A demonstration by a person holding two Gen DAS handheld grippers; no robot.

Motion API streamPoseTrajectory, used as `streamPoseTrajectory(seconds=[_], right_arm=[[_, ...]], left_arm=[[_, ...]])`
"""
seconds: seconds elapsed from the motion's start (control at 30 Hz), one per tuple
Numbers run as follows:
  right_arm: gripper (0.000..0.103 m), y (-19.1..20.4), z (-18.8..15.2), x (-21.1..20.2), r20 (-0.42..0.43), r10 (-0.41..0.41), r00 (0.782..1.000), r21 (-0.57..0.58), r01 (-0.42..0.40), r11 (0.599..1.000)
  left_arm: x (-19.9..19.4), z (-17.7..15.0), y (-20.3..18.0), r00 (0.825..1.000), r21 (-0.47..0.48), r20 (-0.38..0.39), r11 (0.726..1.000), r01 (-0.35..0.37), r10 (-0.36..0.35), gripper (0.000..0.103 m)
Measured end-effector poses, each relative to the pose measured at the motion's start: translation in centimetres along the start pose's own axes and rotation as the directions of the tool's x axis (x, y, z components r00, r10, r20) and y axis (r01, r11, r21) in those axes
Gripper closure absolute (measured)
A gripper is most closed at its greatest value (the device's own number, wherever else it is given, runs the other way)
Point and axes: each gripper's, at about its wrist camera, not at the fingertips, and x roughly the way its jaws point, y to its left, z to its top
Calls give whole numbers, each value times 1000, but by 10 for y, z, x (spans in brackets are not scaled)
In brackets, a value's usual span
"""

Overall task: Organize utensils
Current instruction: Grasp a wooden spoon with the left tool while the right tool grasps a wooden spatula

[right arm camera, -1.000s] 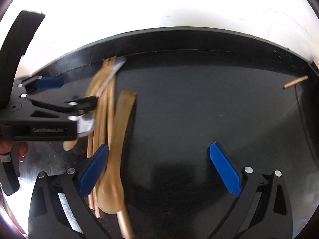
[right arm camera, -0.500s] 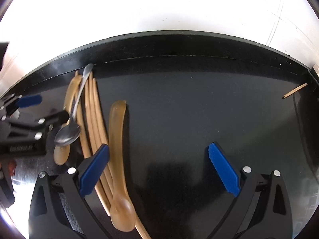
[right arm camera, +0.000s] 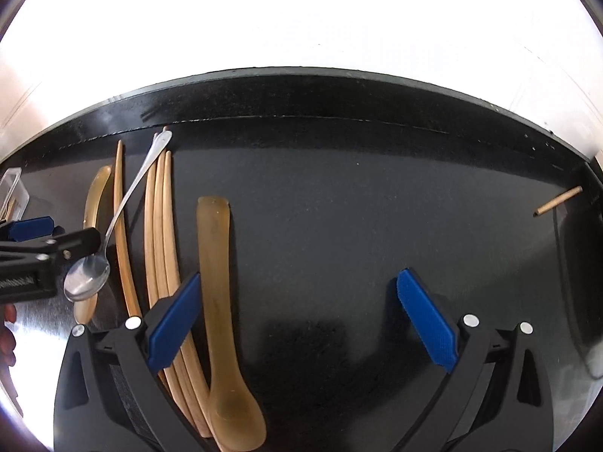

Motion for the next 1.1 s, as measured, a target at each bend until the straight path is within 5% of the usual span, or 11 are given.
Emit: streamPoseTrajectory(seconds=[0.27, 0.7, 0.93, 1.0, 1.03, 1.07, 1.1], right_arm=[[5, -4, -6, -7, 44, 48, 998, -69, -44, 997], [5, -7, 8, 0, 33, 111, 993, -162, -105, 981], [5, -10, 2, -1, 34, 114, 993, -162, -107, 981], [7, -7, 1, 1, 34, 123, 992, -179, -115, 977], [31, -1, -1, 1, 47, 135, 990, -196, -123, 973], [55, 4, -3, -3, 69, 146, 987, -215, -129, 968], [91, 13, -5, -8, 74, 110, 991, -246, -88, 965]], left_arm=[[3, -4, 24, 1000, -29, 9, 999, -12, 12, 5], [-2, -69, -61, 978, -106, 162, 988, -111, 128, 5], [-2, -97, -67, 968, -118, 205, 986, -121, 143, 5], [-5, -100, -68, 968, -109, 212, 988, -111, 132, 15], [-9, -100, -68, 962, -71, 254, 994, -85, 101, 66], [-11, -100, -78, 963, -1, 262, 998, -62, 61, 89], [-11, -102, -91, 962, 43, 257, 993, -109, 94, 90]])
